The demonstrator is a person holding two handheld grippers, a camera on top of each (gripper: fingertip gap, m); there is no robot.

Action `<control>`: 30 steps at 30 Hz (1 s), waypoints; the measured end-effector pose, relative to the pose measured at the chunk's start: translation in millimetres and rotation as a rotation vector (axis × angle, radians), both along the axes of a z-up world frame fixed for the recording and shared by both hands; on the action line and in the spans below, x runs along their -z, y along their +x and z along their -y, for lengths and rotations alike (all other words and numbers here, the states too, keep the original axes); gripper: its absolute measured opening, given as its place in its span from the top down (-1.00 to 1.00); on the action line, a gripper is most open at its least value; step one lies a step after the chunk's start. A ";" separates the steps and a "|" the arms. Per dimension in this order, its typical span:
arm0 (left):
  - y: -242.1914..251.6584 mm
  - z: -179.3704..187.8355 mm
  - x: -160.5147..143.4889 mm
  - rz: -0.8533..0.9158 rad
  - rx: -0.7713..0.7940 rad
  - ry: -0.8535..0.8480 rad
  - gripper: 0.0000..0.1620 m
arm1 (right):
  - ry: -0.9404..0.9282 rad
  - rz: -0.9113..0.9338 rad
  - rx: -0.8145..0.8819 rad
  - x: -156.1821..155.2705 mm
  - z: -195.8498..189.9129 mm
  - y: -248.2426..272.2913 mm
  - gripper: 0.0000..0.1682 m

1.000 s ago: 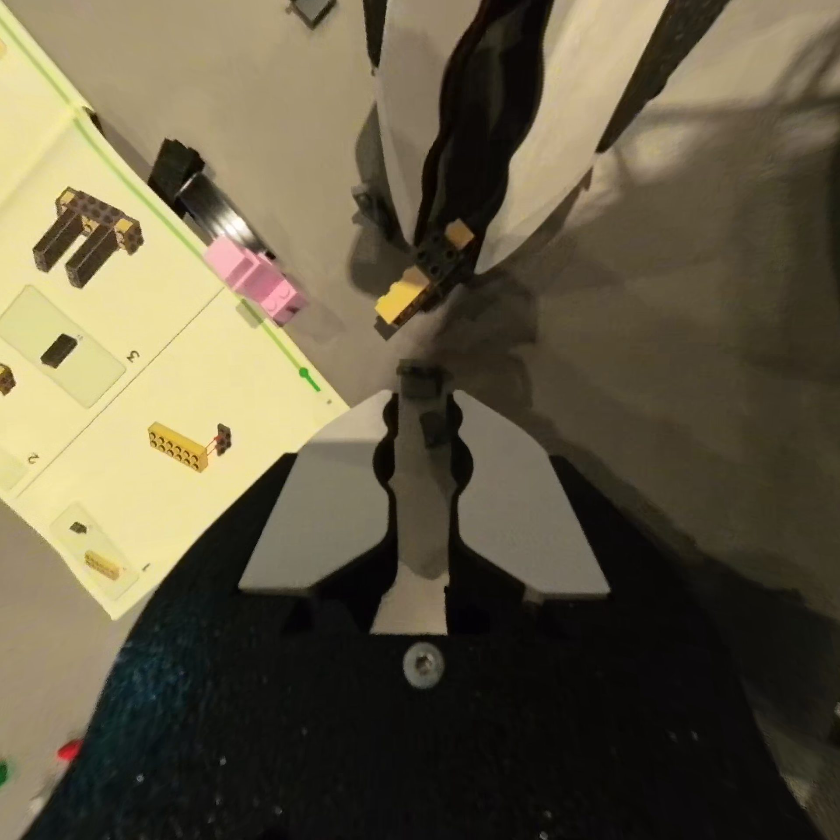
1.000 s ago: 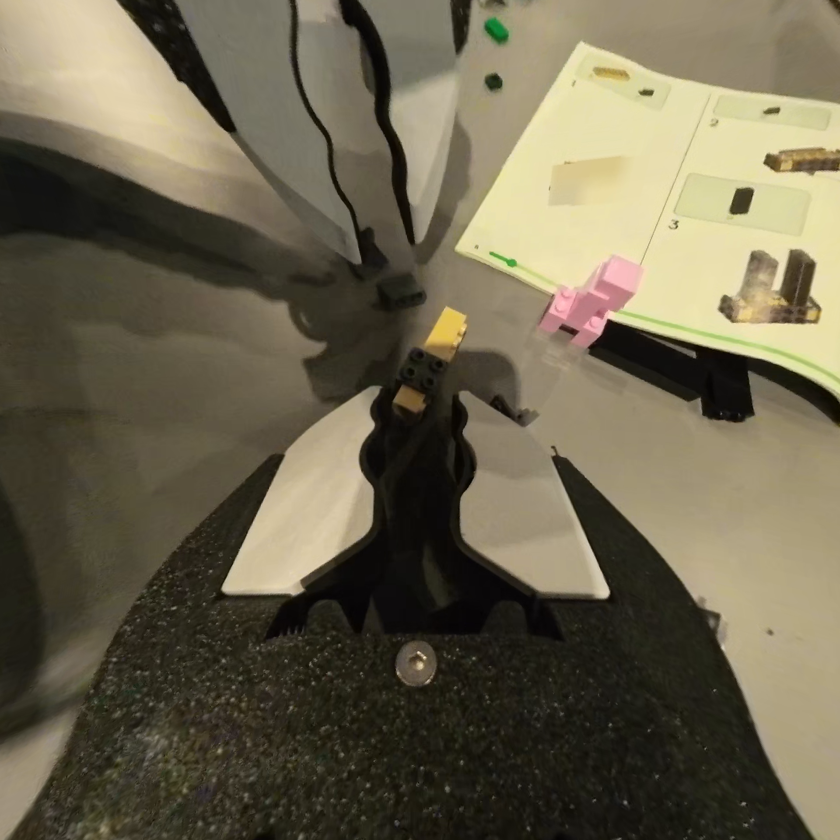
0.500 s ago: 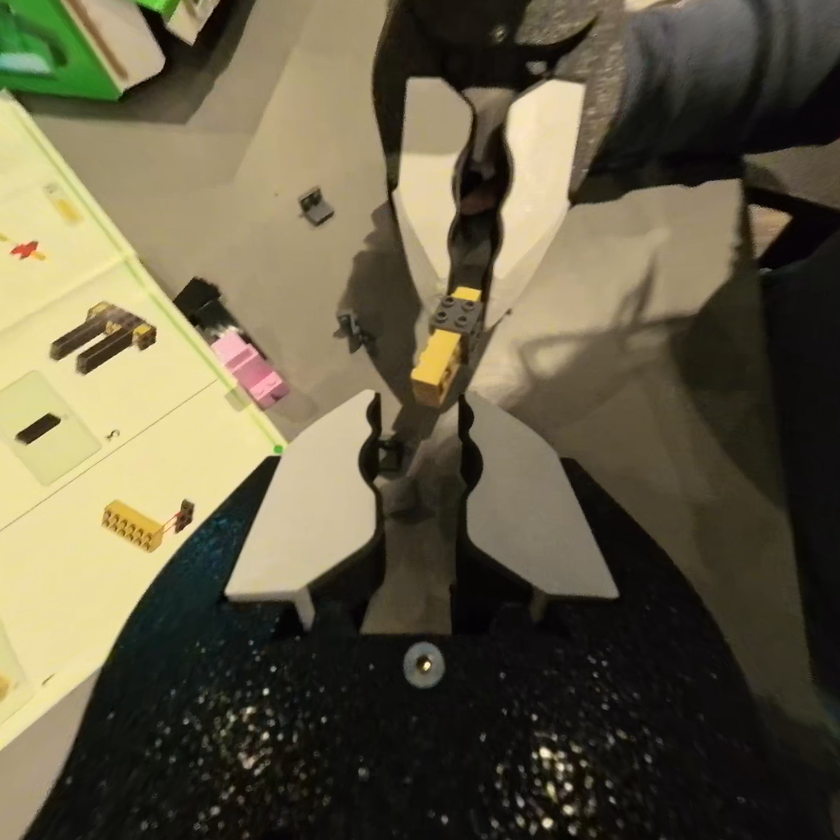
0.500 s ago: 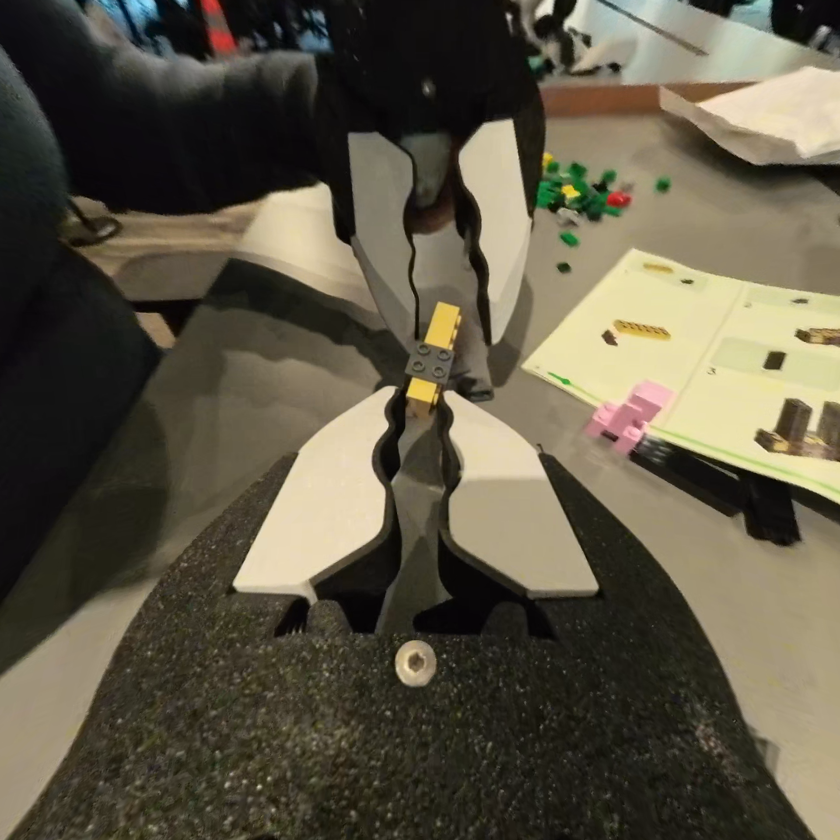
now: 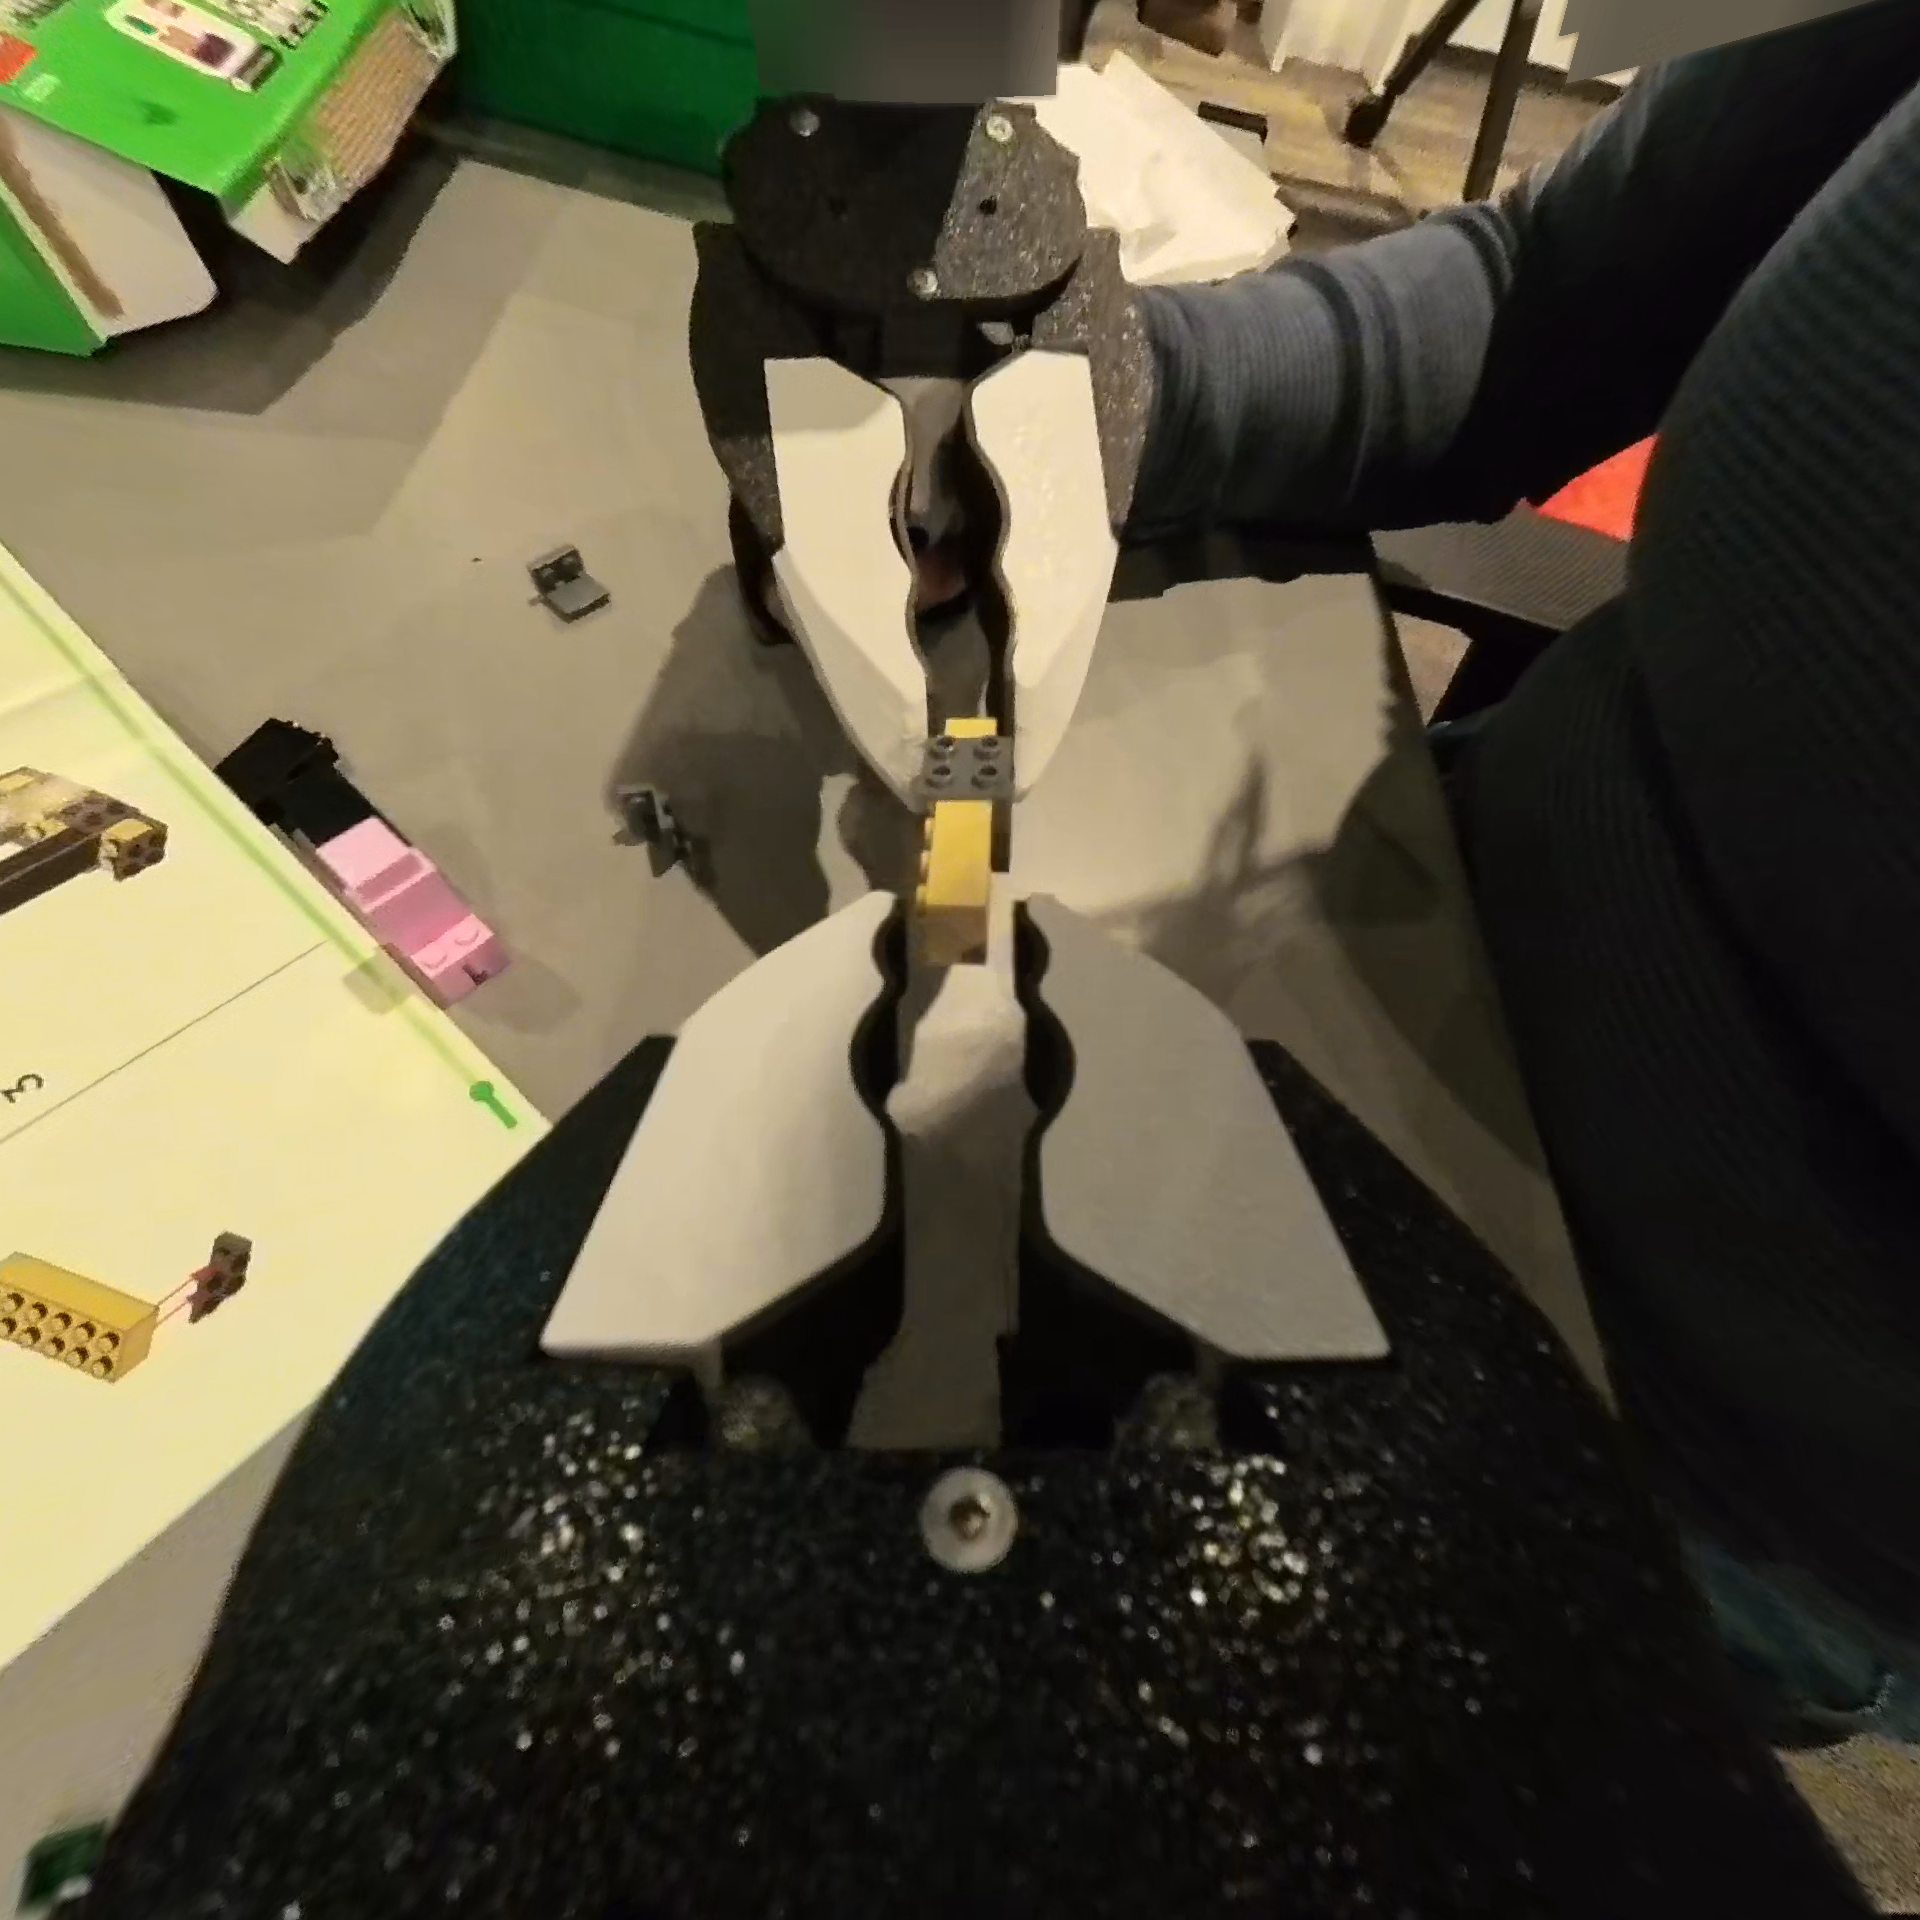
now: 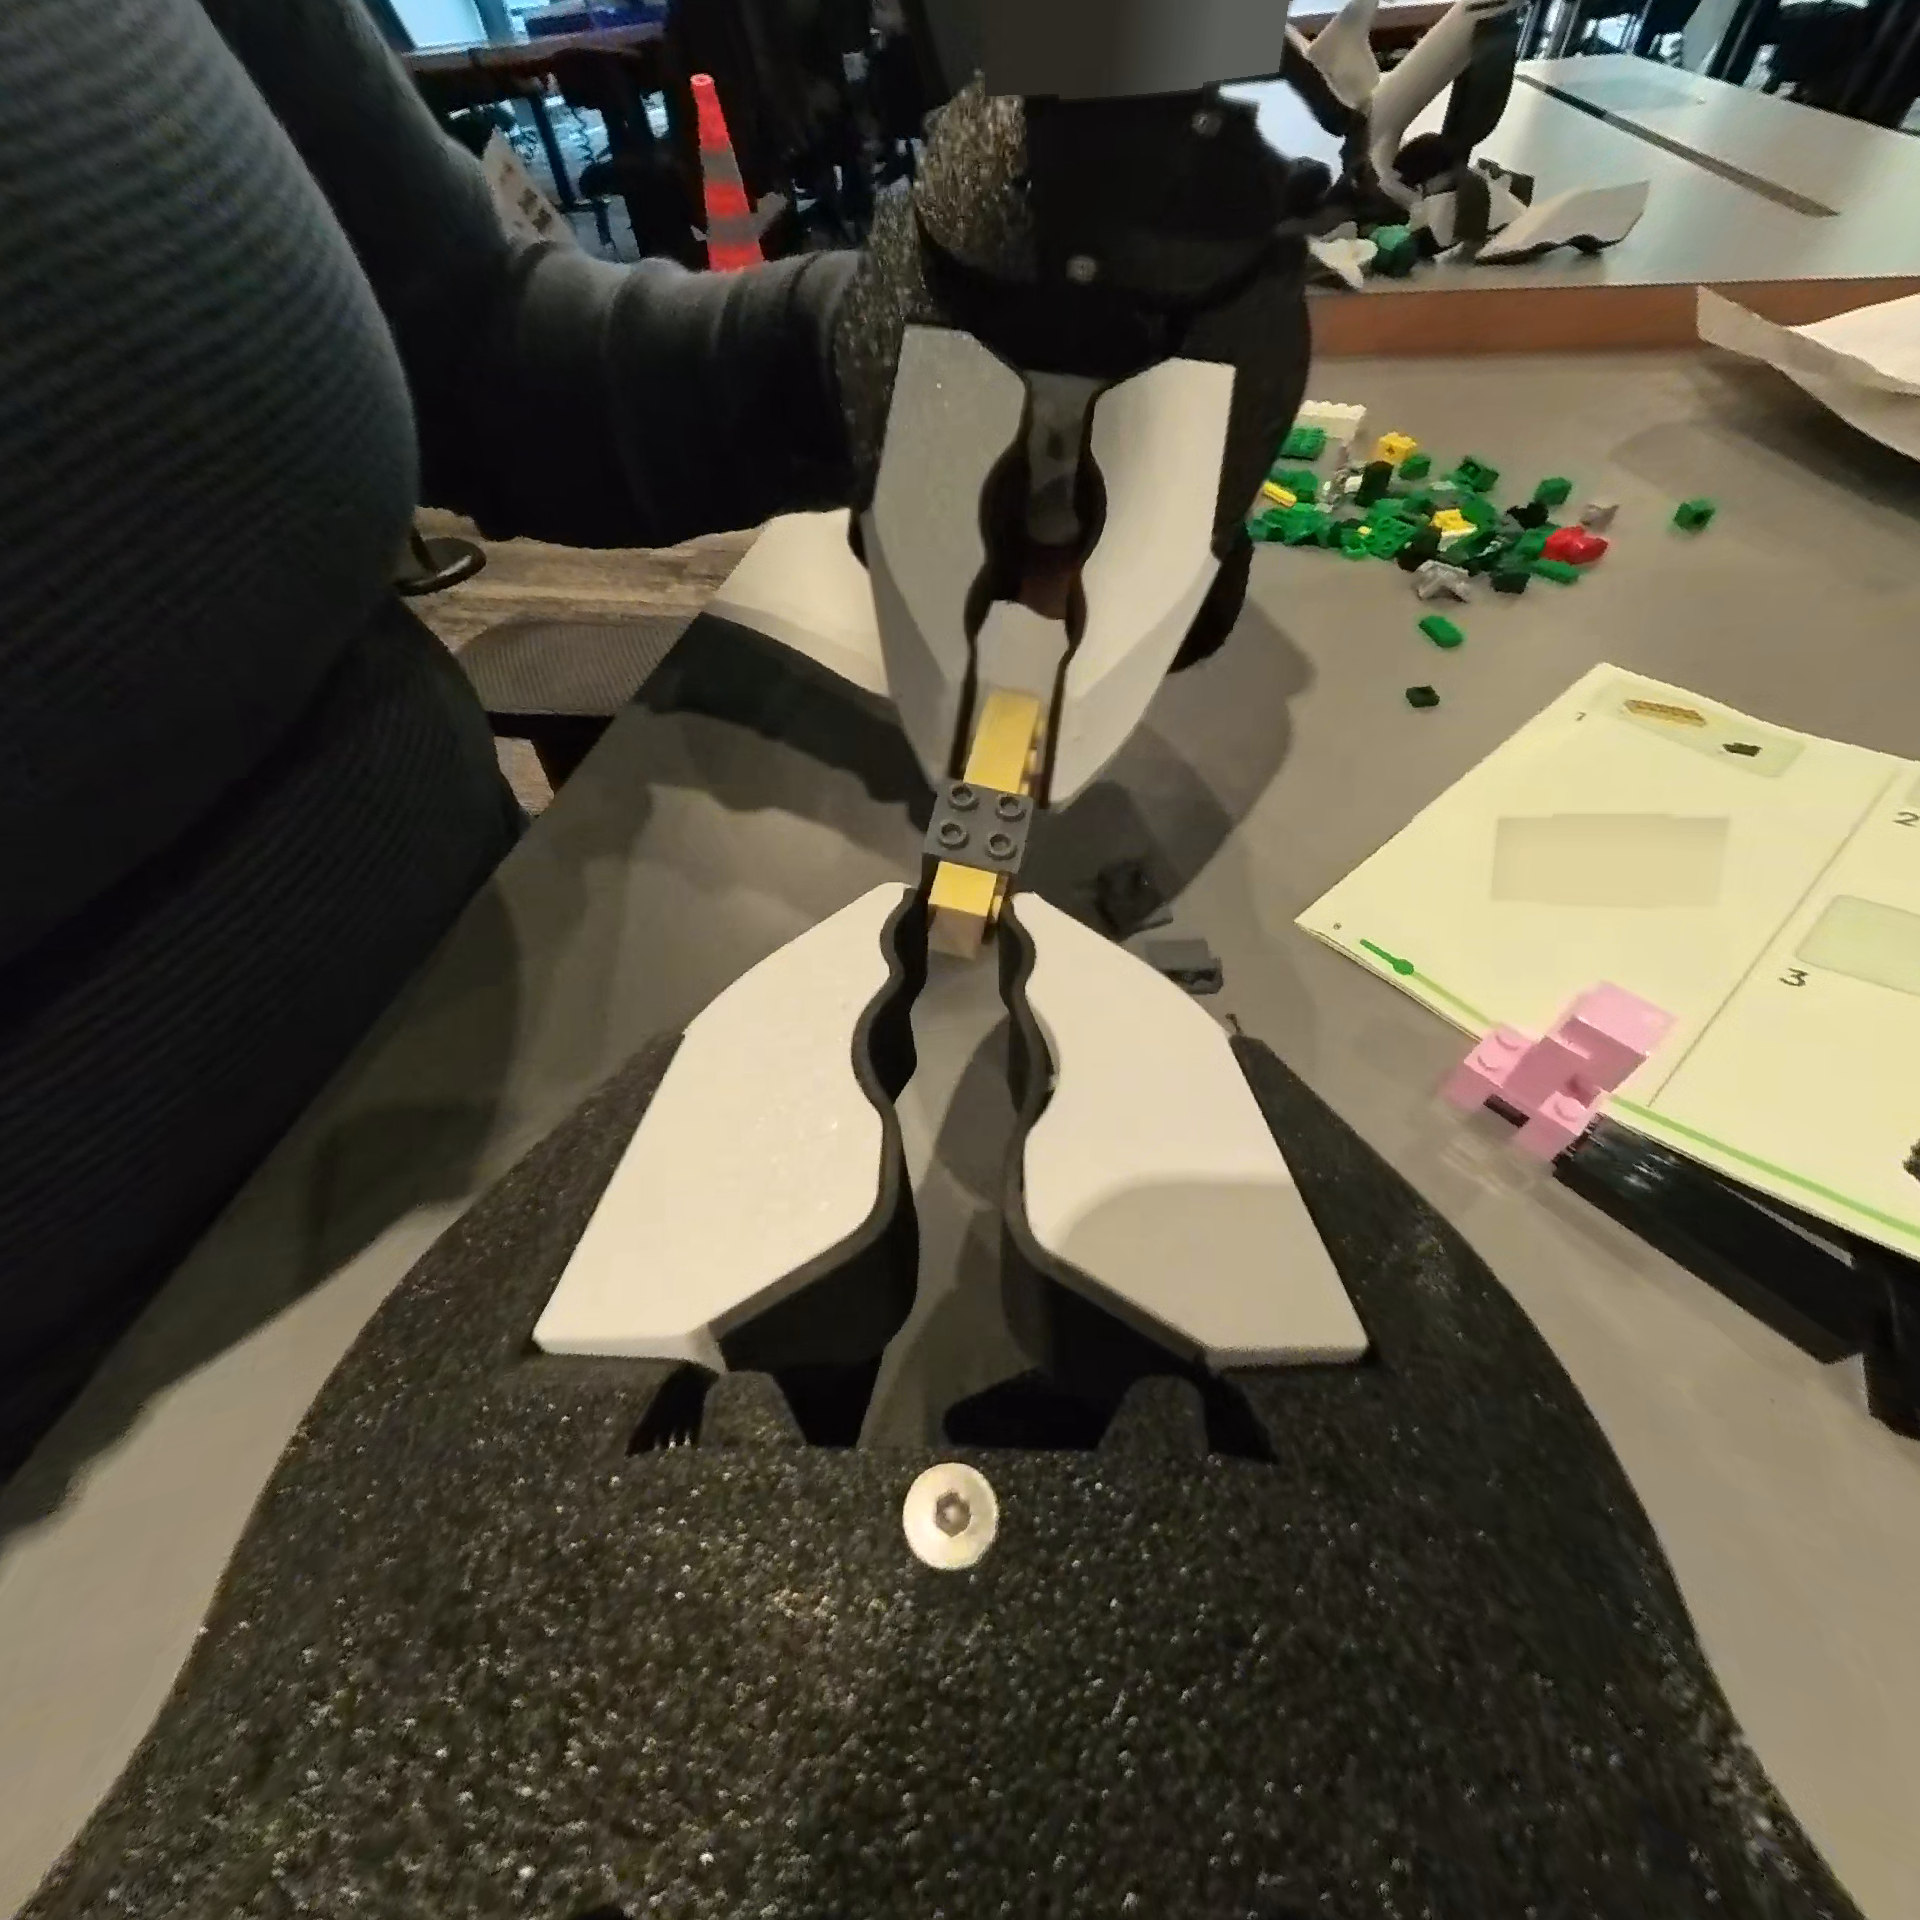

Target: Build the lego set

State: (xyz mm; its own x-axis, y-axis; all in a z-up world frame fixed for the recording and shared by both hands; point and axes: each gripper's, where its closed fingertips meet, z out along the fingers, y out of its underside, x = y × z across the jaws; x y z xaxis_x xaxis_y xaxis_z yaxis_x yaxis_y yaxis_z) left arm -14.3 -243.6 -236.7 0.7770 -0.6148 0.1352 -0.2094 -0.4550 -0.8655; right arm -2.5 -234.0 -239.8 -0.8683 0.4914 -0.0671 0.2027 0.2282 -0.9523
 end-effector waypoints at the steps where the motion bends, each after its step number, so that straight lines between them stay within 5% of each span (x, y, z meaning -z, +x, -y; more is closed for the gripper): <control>1: -1.0 1.4 -0.4 0.007 -0.005 -0.002 0.76 | -0.003 0.001 -0.002 -0.2 0.3 -0.6 0.85; 16: -14.2 4.3 0.3 0.008 -0.116 0.076 0.86 | -0.041 0.004 0.061 -2.8 -1.0 -12.8 0.85; 21: -25.4 5.5 2.4 -0.013 -0.190 0.101 0.86 | -0.091 0.013 0.138 -7.1 -11.3 -21.5 0.66; 30: -85.8 32.7 -20.8 -0.133 -0.459 0.346 0.86 | 0.192 0.125 0.264 28.6 -27.1 -35.8 0.65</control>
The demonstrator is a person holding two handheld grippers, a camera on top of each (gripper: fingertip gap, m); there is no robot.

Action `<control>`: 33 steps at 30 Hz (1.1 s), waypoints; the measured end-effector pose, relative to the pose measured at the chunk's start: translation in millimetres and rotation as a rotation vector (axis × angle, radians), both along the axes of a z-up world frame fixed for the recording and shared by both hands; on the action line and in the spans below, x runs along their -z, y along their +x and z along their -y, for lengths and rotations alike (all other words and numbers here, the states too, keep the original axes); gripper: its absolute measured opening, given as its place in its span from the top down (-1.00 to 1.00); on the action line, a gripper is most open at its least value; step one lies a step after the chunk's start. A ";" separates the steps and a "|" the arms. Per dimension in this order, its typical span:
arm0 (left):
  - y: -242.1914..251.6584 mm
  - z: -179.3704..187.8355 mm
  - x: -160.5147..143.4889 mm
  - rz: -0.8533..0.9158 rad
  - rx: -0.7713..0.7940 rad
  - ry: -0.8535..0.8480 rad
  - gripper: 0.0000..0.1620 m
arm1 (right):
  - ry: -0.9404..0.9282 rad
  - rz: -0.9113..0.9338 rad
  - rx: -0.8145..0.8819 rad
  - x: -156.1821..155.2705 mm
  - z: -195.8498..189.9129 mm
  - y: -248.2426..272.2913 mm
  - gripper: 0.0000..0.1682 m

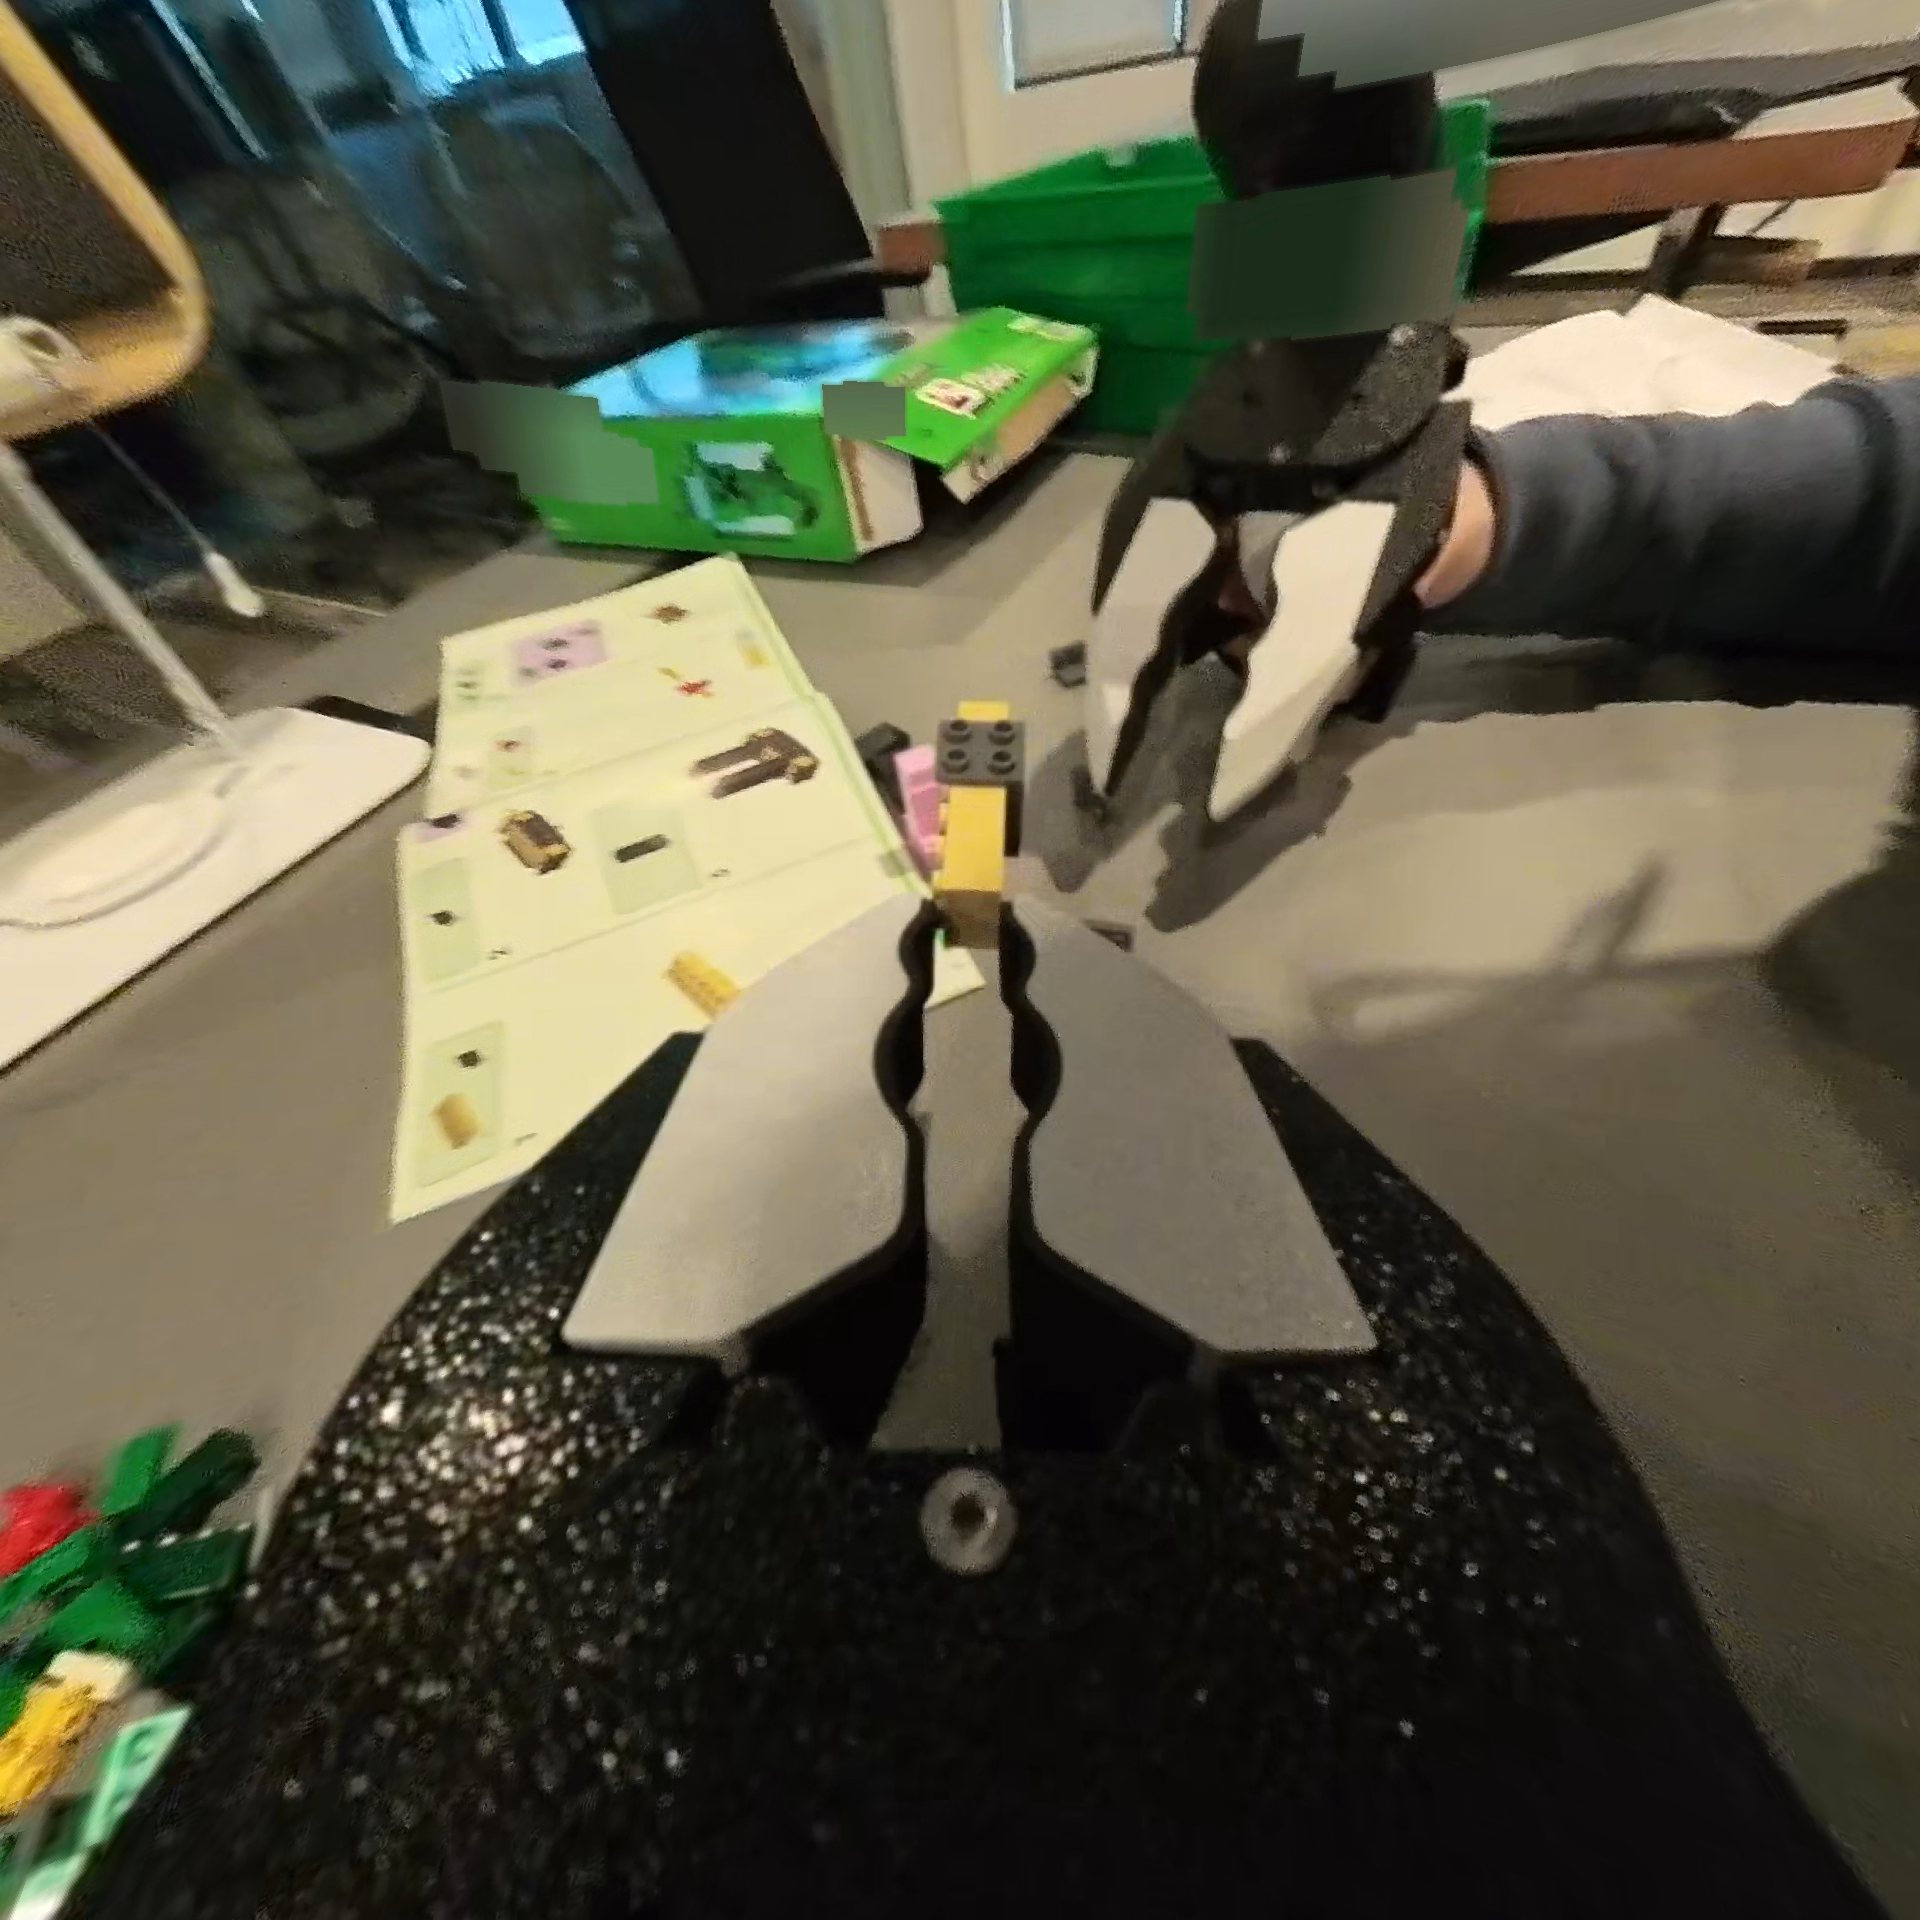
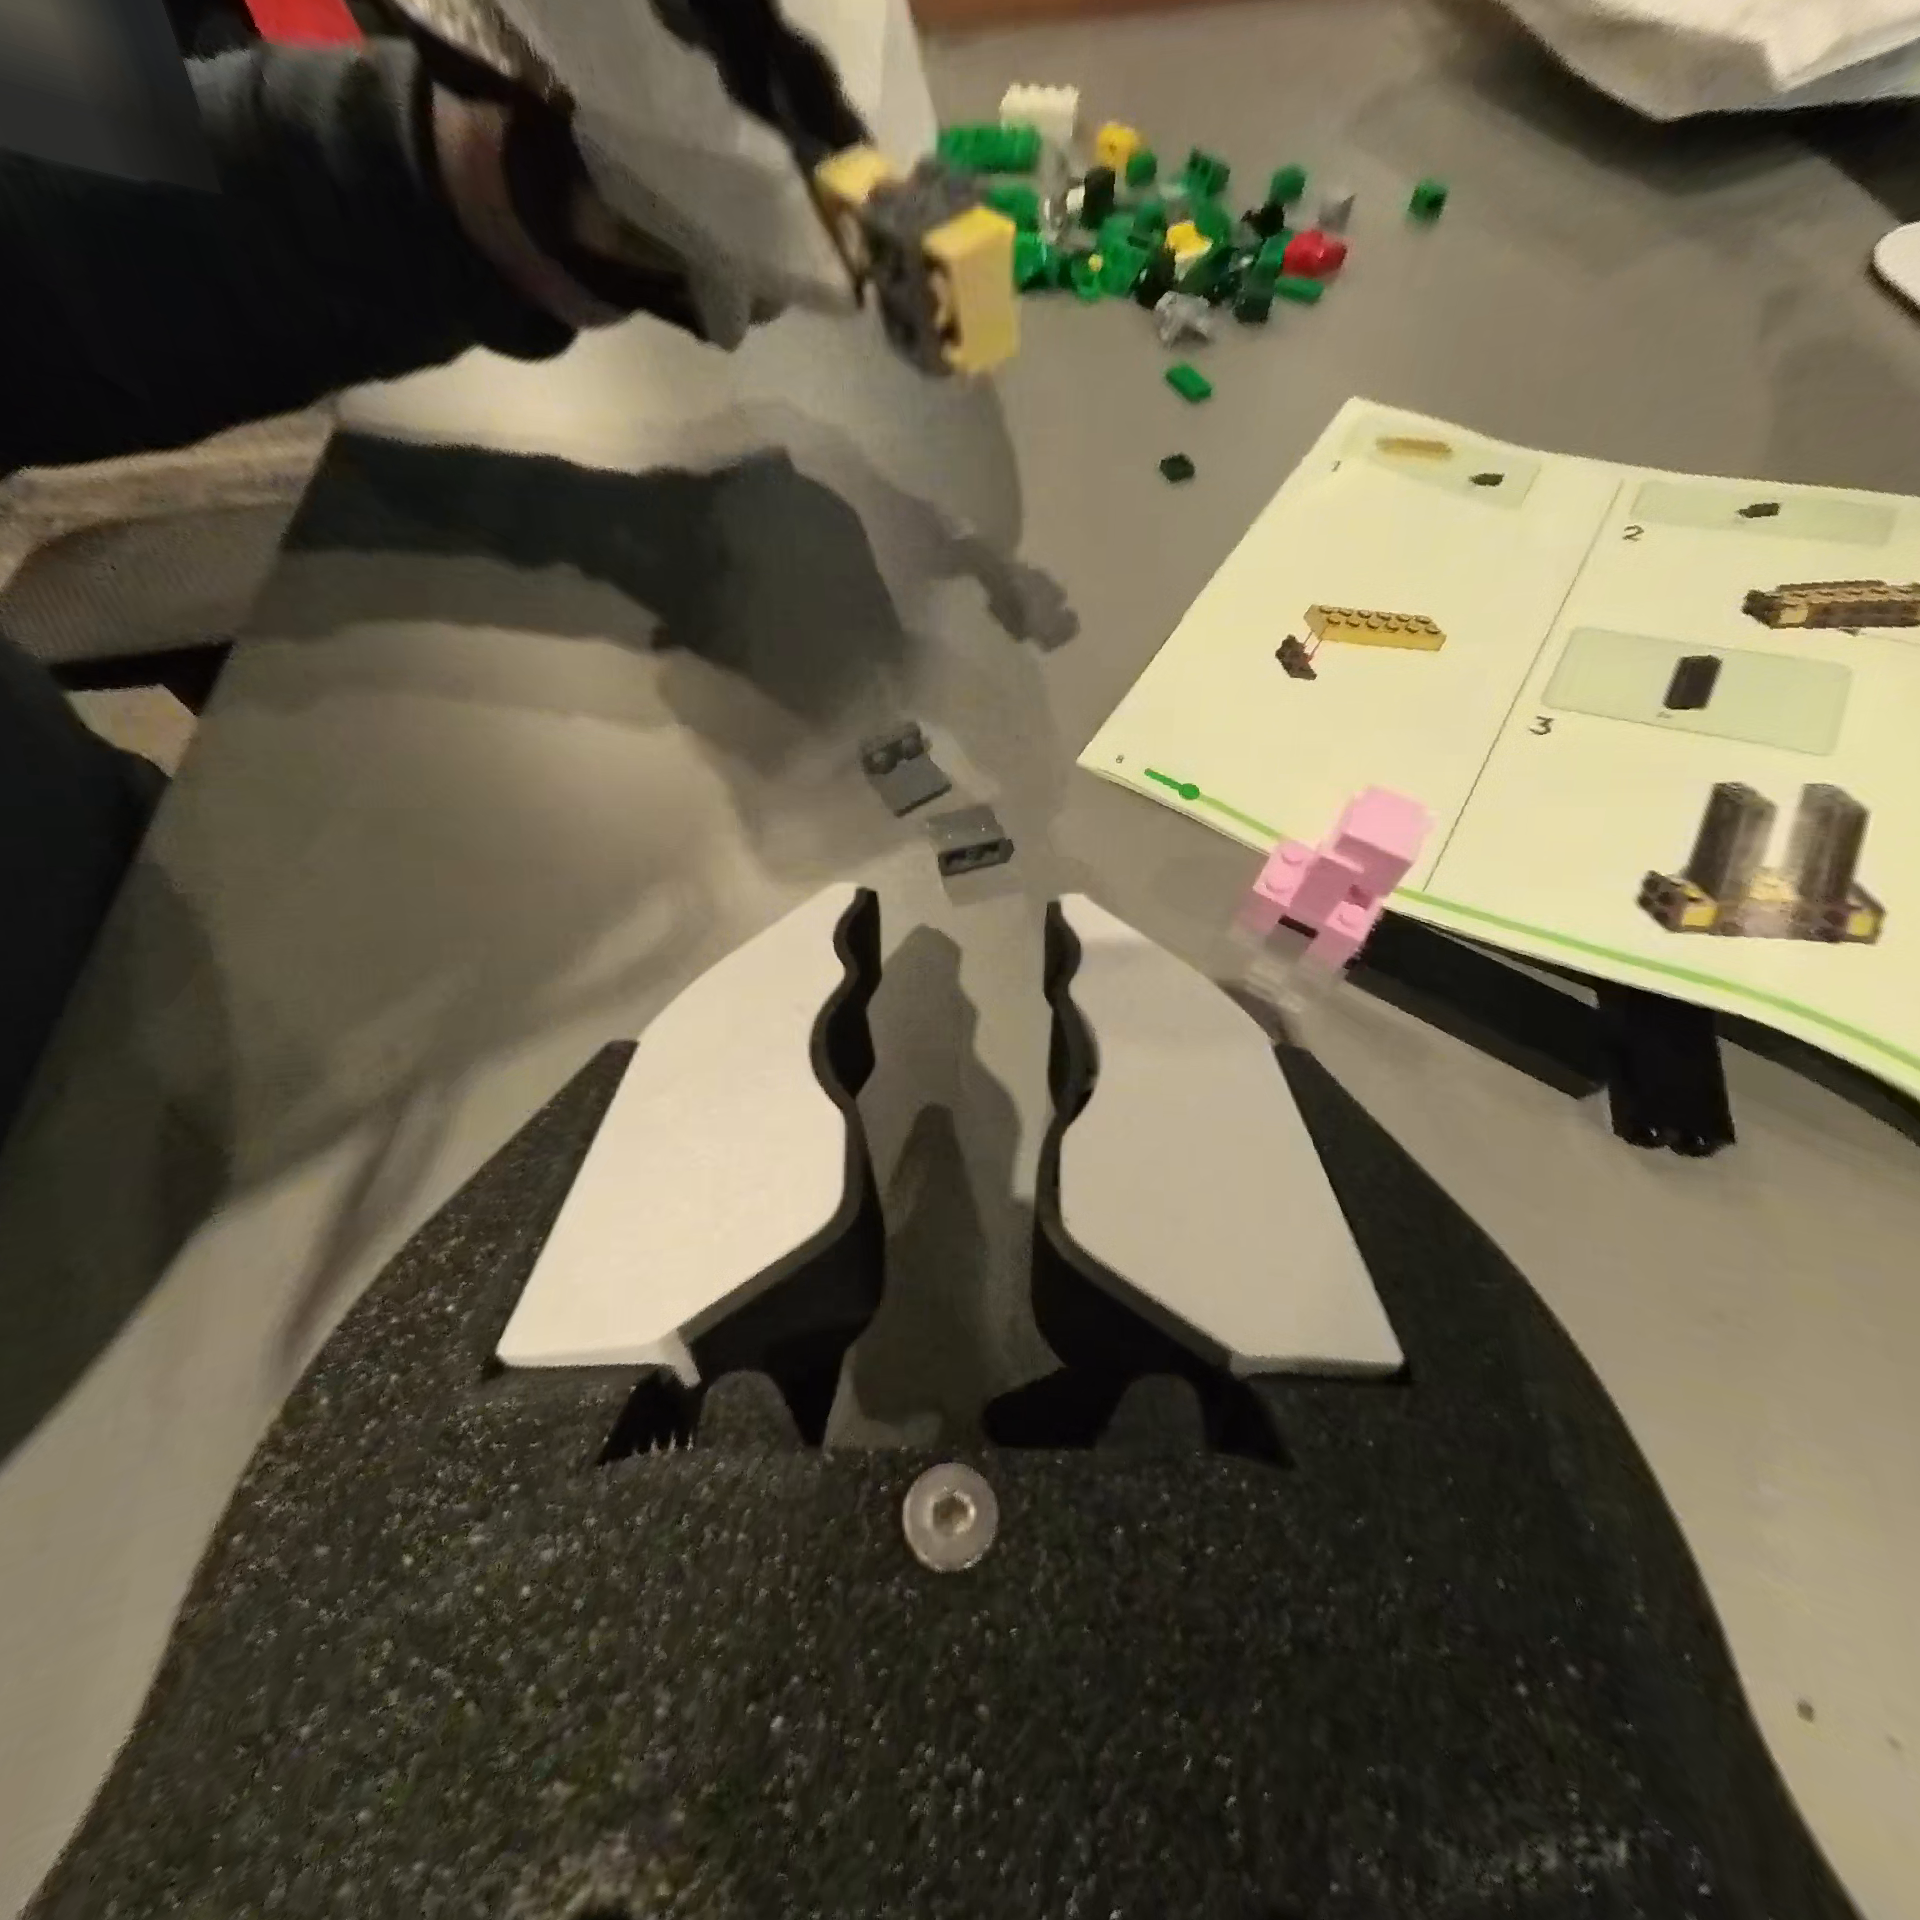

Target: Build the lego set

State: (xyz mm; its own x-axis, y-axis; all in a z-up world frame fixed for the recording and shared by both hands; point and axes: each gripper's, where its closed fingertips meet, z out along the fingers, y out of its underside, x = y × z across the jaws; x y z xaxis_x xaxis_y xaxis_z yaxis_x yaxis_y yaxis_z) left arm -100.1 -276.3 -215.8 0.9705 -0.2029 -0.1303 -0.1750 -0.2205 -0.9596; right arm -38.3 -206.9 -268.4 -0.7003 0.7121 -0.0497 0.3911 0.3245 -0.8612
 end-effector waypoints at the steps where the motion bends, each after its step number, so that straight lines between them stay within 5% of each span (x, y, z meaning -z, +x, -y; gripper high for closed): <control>1: -4.8 -0.2 -1.9 -0.016 -0.014 0.022 0.86 | 0.019 0.006 -0.002 2.8 2.3 -2.5 0.65; 10: -15.4 -30.8 -7.9 -0.132 0.097 0.154 0.86 | 0.237 0.005 -0.027 21.7 21.8 -15.0 0.66; 33: -19.5 -26.2 9.2 -0.174 0.160 0.175 0.86 | 0.178 0.012 0.118 15.6 56.9 -26.2 0.90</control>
